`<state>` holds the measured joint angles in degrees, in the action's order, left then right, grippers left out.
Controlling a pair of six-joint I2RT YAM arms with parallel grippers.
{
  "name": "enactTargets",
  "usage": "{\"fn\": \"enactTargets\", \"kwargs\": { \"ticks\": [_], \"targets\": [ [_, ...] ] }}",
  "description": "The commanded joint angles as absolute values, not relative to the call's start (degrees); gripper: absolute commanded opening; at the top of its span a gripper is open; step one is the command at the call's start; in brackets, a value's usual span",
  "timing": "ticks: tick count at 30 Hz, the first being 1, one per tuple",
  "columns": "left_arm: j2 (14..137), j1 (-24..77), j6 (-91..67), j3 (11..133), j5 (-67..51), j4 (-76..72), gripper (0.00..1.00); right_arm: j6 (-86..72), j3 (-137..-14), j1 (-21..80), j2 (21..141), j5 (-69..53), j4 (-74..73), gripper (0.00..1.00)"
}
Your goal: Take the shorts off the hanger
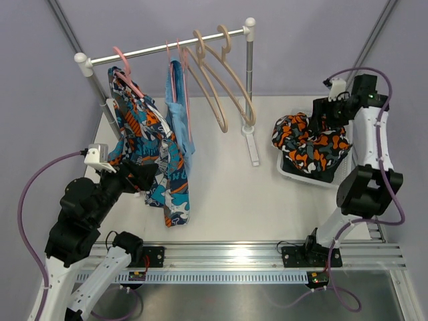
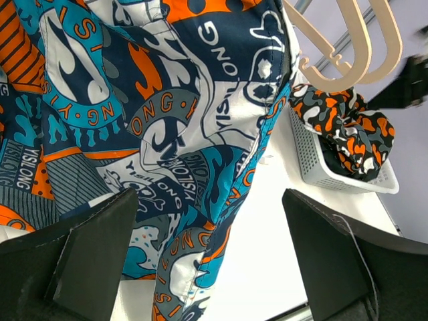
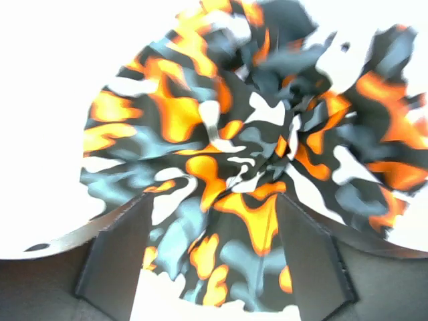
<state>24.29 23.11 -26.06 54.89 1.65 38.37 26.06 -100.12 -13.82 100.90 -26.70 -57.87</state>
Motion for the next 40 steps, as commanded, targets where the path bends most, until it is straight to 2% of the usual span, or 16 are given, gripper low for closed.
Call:
{"fn": "enactTargets", "kwargs": {
  "ticks": [1, 3, 8, 10, 18, 27, 40],
  "targets": [
    [26.10, 23.03, -26.72, 55.28, 0.88, 34.19, 0.95, 29.44, -104.76, -13.80, 91.60, -34.44, -63.10, 0.86],
    [26.72, 23.03, -26.72, 55.63, 0.44, 33.93, 0.95, 29.53, -104.59, -13.80, 89.31, -38.90, -63.89, 0.99],
    [27.16, 23.03, -26.54, 56.42, 0.35, 34.54, 0.95, 27.17, -100.29, -13.80, 80.35, -43.94, -58.21, 0.99],
    [26.90, 23.11, -26.54, 56.60, 0.44, 35.06, 0.95, 20.35, -96.52, -13.80, 76.04, -42.72, -53.64, 0.99],
    [25.05, 23.03, -26.72, 57.04, 0.97, 37.09, 0.95, 11.01, -83.42, -13.80, 64.61, -37.19, -39.91, 1.00],
    [22.76, 23.03, -27.24, 57.30, 2.02, 39.90, 0.95, 5.45, -77.52, -13.80, 59.86, -22.86, -36.48, 1.00],
    [21.71, 23.03, -27.95, 58.71, 2.28, 41.13, 0.95, 3.43, -75.76, -13.80, 58.10, -21.53, -36.22, 0.99]
  ]
}}
